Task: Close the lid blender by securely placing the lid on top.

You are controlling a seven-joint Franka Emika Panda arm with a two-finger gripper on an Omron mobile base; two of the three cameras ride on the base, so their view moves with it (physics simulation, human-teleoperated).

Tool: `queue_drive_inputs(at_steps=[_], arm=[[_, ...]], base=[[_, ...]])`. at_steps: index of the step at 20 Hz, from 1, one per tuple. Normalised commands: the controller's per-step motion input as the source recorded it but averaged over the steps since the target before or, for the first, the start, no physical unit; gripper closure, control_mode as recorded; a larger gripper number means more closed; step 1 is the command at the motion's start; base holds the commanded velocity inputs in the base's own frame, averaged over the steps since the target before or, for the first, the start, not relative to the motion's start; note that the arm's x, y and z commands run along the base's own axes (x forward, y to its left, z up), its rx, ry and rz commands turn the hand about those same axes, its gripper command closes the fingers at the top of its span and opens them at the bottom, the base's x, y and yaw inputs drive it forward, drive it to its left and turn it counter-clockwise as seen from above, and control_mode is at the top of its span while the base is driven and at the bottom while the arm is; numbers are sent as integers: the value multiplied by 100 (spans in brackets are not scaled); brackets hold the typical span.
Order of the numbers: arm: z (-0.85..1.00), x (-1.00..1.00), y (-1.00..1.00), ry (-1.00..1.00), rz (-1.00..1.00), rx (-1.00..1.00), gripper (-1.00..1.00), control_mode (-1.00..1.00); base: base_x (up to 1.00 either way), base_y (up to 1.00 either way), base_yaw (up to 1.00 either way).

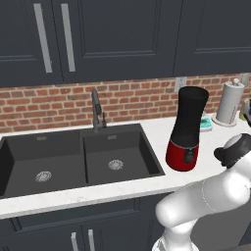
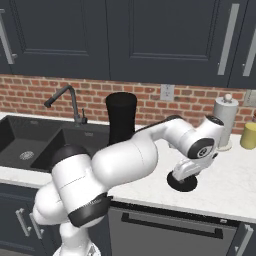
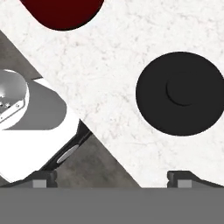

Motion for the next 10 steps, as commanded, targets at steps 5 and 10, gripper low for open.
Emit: queue_drive_inputs(at_steps=[5, 10], arm=[[-20, 7, 0, -10, 10, 9, -100, -100], [-27, 8, 0, -7, 4, 11, -100, -100]], base=[[0, 0, 0], [0, 0, 0]])
